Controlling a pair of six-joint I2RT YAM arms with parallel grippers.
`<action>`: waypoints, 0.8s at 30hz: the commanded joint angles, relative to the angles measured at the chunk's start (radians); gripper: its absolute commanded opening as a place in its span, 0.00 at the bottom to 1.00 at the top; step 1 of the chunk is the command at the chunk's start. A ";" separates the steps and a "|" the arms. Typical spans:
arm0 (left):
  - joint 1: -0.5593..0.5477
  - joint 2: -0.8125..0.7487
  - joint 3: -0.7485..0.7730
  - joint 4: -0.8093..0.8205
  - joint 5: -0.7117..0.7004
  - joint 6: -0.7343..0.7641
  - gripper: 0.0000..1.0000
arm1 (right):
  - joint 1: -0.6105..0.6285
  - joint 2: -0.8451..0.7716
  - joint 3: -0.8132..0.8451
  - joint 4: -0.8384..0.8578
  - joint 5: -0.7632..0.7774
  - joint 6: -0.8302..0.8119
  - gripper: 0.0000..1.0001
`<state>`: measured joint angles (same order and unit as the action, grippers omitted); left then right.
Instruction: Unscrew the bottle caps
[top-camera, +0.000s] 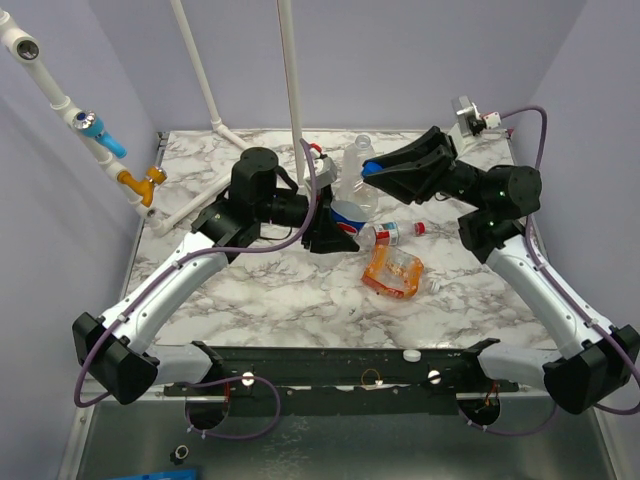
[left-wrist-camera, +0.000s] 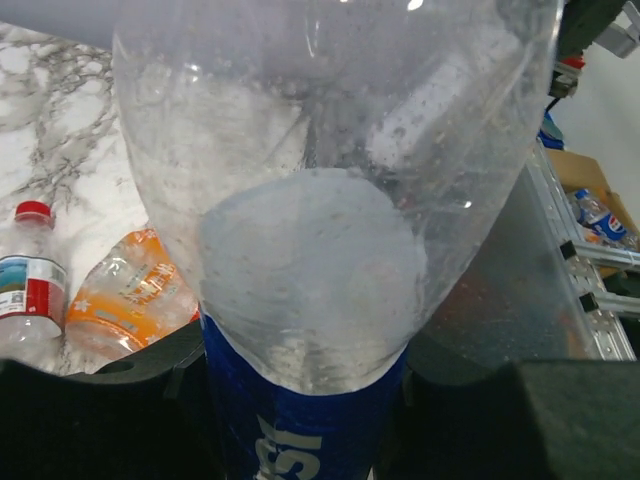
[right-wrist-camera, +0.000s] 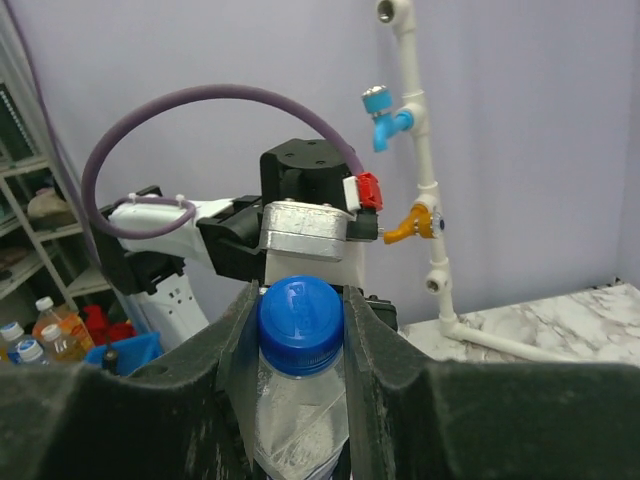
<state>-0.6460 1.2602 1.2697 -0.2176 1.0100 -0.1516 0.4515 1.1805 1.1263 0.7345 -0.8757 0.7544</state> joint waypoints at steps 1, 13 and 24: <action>0.004 -0.031 0.031 0.043 0.111 -0.034 0.06 | 0.009 0.038 0.021 0.022 -0.204 0.002 0.01; 0.009 -0.037 -0.027 -0.006 -0.464 0.307 0.10 | 0.009 -0.013 0.168 -0.558 0.440 -0.294 1.00; 0.005 -0.003 -0.023 0.026 -0.608 0.331 0.11 | 0.029 0.097 0.297 -0.658 0.448 -0.253 0.93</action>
<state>-0.6361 1.2446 1.2476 -0.2234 0.4667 0.1566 0.4667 1.2373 1.3670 0.1593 -0.4591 0.4973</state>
